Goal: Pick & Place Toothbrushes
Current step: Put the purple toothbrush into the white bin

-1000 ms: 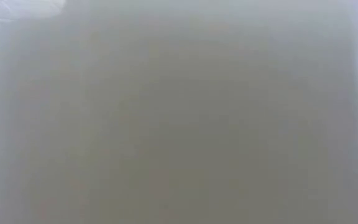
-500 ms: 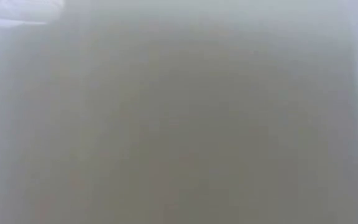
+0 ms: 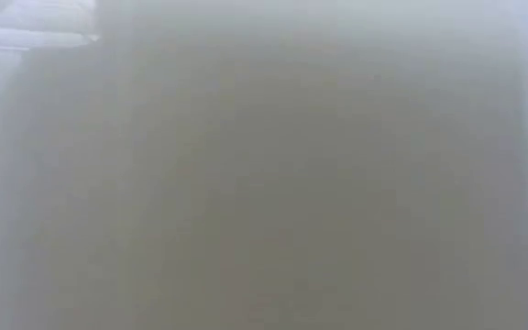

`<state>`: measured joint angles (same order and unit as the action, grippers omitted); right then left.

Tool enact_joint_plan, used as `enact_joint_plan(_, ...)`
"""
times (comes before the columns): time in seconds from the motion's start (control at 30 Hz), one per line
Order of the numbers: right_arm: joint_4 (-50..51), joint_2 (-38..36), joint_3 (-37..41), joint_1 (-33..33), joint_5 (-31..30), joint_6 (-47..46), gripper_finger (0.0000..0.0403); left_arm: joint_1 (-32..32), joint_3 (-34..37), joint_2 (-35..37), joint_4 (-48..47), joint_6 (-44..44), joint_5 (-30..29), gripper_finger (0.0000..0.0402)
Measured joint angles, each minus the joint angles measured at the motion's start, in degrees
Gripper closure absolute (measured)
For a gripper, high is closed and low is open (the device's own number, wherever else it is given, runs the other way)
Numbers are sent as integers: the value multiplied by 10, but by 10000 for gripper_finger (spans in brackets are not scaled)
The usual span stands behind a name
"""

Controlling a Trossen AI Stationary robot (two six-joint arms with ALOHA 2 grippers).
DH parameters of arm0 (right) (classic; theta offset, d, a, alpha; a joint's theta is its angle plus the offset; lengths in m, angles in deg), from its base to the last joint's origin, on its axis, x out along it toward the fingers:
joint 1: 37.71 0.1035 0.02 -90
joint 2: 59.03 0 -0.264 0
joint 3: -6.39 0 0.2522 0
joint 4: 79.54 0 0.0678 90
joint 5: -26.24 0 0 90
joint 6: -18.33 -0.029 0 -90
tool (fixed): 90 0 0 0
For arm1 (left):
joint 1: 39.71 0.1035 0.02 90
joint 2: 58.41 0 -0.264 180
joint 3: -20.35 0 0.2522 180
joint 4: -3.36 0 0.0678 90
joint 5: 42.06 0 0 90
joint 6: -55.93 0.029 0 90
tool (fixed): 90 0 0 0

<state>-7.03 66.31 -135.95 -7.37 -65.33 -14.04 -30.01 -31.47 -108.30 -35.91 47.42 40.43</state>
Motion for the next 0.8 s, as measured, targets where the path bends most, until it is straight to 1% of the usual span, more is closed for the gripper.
enact_joint_plan(0.1, -18, 14, -5, 10, -4, -25, 390, -17, 12, 0, -1, -30, 15, 99)
enact_joint_plan(0.17, 2, 22, -1, 20, -13, -39, 390, -34, 18, 0, 0, -46, 19, 99)
enact_joint_plan(0.23, -12, 37, -2, 23, -13, -52, 390, -51, 19, 0, 2, -58, 19, 99)
enact_joint_plan(0.3, -2, 48, -2, 25, -12, -61, 390, -69, 19, 0, 8, -68, 19, 99)
enact_joint_plan(0.57, 25, 84, -2, 28, -13, -80, 390, -142, 19, 0, 51, -85, 19, 99)
enact_joint_plan(0.7, 56, 91, -2, 22, -14, -82, 390, -167, 19, 0, 67, -96, 18, 99)
enact_joint_plan(0.8, 62, 91, -2, 19, -14, -82, 390, -178, 19, 0, 67, -100, 18, 99)
